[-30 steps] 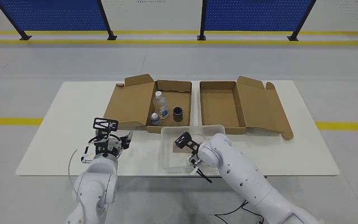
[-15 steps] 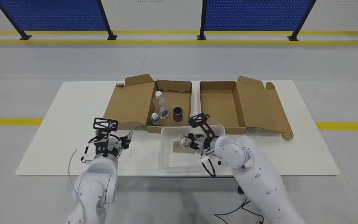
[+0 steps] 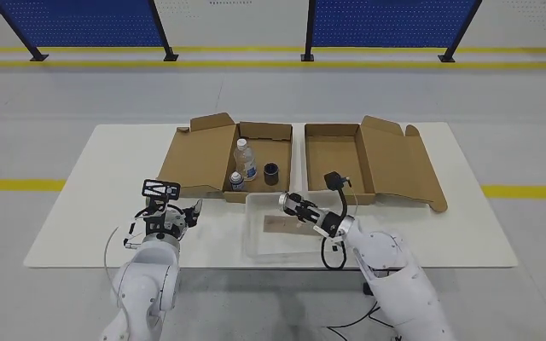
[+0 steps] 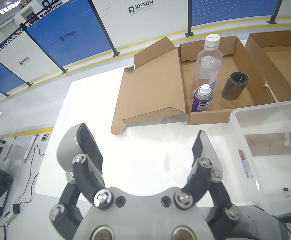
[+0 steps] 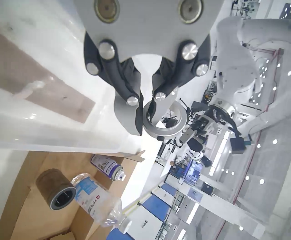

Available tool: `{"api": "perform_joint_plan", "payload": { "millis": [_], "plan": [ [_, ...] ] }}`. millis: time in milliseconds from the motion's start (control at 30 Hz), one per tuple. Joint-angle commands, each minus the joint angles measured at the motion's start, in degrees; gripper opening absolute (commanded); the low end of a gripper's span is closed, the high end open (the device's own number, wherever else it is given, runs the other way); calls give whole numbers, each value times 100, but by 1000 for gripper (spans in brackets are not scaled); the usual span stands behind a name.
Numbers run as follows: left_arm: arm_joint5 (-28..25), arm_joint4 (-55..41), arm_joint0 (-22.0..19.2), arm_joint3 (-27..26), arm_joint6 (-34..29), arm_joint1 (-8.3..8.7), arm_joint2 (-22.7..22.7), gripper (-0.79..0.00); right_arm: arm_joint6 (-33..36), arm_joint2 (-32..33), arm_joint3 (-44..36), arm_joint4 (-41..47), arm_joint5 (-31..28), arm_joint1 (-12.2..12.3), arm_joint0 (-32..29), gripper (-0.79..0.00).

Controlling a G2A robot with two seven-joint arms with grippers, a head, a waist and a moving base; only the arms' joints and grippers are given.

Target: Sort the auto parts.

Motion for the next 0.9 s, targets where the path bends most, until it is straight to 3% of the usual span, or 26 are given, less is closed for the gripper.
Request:
{"api": "perform_joint_plan", "payload": {
  "millis": [0,433,667,867],
  "plan": [
    [0,0,0,0,0,0,0,0,-31,-22,22,-2,21,1,13,-785],
    [0,0,0,0,0,0,0,0,-280,-109,-132,-680,551,50,46,-785],
    [0,0,0,0,0,0,0,0,-455,-104,-557,-2239,1652,133,15,-785],
    [0,0,0,0,0,0,0,0,-657,-100,-963,-3229,2196,177,-60,-785]
  ]
}}
